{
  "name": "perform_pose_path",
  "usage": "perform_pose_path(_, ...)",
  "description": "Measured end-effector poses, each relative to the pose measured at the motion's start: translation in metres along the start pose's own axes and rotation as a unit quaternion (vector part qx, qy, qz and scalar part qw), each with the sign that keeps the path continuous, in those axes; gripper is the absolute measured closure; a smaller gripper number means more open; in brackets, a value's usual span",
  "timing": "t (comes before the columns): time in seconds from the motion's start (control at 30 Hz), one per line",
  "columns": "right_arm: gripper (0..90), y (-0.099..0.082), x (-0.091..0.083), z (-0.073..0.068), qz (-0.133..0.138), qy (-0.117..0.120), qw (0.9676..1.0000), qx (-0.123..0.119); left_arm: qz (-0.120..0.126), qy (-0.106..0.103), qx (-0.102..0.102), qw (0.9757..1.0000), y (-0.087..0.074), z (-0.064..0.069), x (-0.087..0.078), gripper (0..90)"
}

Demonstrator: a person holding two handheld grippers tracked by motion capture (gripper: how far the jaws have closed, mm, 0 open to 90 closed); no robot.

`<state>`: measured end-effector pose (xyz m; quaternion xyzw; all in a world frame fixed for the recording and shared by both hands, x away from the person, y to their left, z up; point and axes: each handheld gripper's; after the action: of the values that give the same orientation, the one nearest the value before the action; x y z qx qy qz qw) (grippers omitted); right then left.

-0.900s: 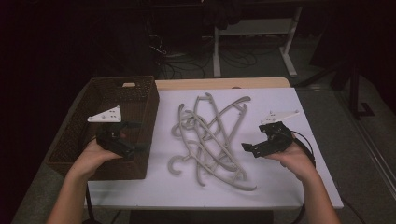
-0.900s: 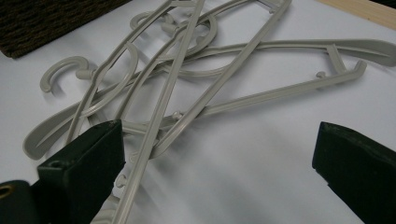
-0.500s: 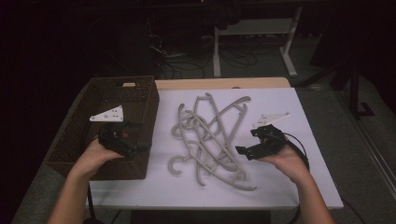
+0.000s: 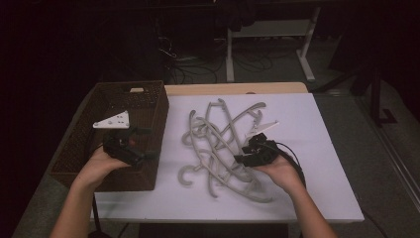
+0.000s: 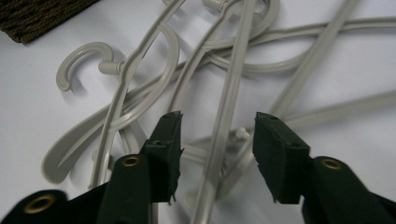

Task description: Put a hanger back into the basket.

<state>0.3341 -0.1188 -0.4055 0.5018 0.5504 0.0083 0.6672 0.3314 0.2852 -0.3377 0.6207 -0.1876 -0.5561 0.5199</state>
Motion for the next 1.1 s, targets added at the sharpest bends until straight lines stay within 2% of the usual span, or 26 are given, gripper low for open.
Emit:
perform_pose_path(0.27, 61.5, 0.011, 0.026, 0.002, -0.020, -0.012, 0.9997, -0.010, -0.004, -0.002, 0.001, 1.0000, -0.001, 0.001, 0.003, 0.0)
perform_pose_path(0.47, 63.7, 0.020, 0.043, 0.002, -0.034, -0.030, 0.9989, -0.008, -0.006, -0.003, 0.002, 1.0000, -0.001, 0.002, 0.004, 0.0)
perform_pose_path(0.7, 69.2, 0.023, 0.061, 0.004, -0.057, -0.047, 0.9972, -0.010, -0.006, -0.004, 0.001, 1.0000, -0.002, 0.001, 0.004, 0.0)
perform_pose_path(1.1, 78.4, 0.026, 0.062, 0.002, -0.060, -0.057, 0.9966, -0.008, -0.003, -0.002, 0.002, 1.0000, -0.001, 0.002, 0.001, 0.0)
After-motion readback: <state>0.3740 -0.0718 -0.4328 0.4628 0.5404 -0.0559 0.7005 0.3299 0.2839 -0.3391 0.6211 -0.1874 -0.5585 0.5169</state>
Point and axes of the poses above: each handheld gripper's, and its own axes: x roughly forward along the jaws, y roughly out of its top, z roughly to its right, and after that the axes turned 2 degrees about -x, right-handed
